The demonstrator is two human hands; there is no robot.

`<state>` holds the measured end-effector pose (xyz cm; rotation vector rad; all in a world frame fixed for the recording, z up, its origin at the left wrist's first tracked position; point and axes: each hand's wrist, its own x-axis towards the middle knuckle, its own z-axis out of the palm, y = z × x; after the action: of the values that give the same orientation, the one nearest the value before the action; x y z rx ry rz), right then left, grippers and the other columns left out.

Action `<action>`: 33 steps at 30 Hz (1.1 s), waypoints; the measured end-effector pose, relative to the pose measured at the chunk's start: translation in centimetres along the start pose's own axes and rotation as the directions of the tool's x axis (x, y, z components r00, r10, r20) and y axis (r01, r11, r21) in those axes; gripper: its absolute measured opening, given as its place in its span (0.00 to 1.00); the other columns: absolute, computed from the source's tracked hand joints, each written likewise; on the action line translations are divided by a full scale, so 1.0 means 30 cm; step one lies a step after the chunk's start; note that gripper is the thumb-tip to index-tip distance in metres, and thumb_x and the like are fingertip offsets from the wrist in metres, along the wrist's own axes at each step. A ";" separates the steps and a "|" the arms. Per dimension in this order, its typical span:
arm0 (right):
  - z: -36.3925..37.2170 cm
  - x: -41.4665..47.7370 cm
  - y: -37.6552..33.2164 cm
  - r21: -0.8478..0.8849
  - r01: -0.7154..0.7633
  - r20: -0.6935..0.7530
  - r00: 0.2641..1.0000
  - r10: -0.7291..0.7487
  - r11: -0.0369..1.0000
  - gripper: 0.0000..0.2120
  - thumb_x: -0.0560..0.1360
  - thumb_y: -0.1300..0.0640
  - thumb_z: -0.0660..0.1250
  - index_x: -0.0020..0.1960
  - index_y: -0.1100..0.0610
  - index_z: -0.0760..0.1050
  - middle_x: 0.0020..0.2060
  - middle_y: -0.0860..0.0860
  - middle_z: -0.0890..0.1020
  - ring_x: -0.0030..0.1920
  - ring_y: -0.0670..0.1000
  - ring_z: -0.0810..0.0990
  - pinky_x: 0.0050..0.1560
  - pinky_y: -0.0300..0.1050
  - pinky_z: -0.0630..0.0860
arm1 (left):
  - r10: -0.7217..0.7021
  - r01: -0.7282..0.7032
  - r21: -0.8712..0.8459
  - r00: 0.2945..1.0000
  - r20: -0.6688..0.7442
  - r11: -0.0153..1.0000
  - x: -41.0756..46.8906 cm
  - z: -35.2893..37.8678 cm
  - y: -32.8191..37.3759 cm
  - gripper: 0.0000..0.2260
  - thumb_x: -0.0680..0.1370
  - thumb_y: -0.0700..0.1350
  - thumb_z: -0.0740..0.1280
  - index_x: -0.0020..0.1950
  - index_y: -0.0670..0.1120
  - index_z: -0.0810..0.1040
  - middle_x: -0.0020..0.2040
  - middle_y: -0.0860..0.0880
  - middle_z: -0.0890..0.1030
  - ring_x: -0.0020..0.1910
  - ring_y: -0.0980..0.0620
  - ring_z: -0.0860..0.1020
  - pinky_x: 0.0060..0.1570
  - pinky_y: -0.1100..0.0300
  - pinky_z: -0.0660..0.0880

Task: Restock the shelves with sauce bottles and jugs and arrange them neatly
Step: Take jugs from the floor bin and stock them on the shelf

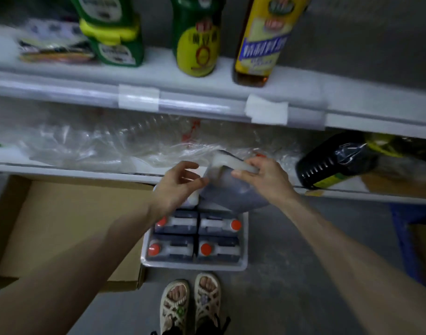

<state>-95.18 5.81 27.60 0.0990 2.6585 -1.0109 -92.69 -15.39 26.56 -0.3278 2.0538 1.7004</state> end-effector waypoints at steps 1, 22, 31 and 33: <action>-0.071 -0.034 -0.067 0.026 0.020 -0.004 1.000 -0.020 0.999 0.14 0.71 0.46 0.73 0.38 0.56 0.77 0.31 0.47 0.76 0.36 0.49 0.74 0.41 0.48 0.69 | 0.028 -0.028 0.010 1.000 0.007 1.000 -0.042 -0.016 0.074 0.19 0.74 0.46 0.73 0.62 0.46 0.74 0.54 0.45 0.80 0.44 0.54 0.77 0.33 0.72 0.72; -1.451 -1.077 -1.534 -0.183 0.614 -0.205 0.740 -0.640 0.768 0.18 0.70 0.43 0.73 0.38 0.58 0.82 0.26 0.45 0.75 0.28 0.42 0.69 0.33 0.42 0.64 | 0.742 -0.739 0.127 0.669 0.032 0.661 -1.303 -0.317 1.576 0.39 0.61 0.43 0.82 0.68 0.50 0.68 0.62 0.56 0.77 0.61 0.61 0.75 0.54 0.72 0.71; -1.597 -1.402 -1.832 -0.253 0.774 -0.173 0.554 -0.814 0.580 0.24 0.72 0.43 0.71 0.36 0.66 0.79 0.27 0.53 0.71 0.30 0.46 0.65 0.32 0.44 0.60 | 0.816 -0.816 0.052 0.569 -0.099 0.575 -1.740 -0.401 1.746 0.40 0.56 0.45 0.82 0.66 0.47 0.72 0.59 0.49 0.81 0.58 0.51 0.80 0.58 0.49 0.77; -1.598 -1.434 -1.882 -0.245 0.801 -0.160 0.522 -0.838 0.546 0.20 0.72 0.44 0.72 0.34 0.61 0.80 0.27 0.52 0.72 0.31 0.46 0.66 0.34 0.44 0.61 | 0.812 -0.816 0.042 0.566 -0.141 0.576 -1.797 -0.433 1.755 0.40 0.55 0.45 0.82 0.66 0.47 0.72 0.59 0.47 0.81 0.57 0.49 0.80 0.58 0.44 0.76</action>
<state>-75.45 -3.24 110.45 -1.2937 3.0188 -1.0684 -72.22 -22.35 99.90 0.6556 2.4933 2.2503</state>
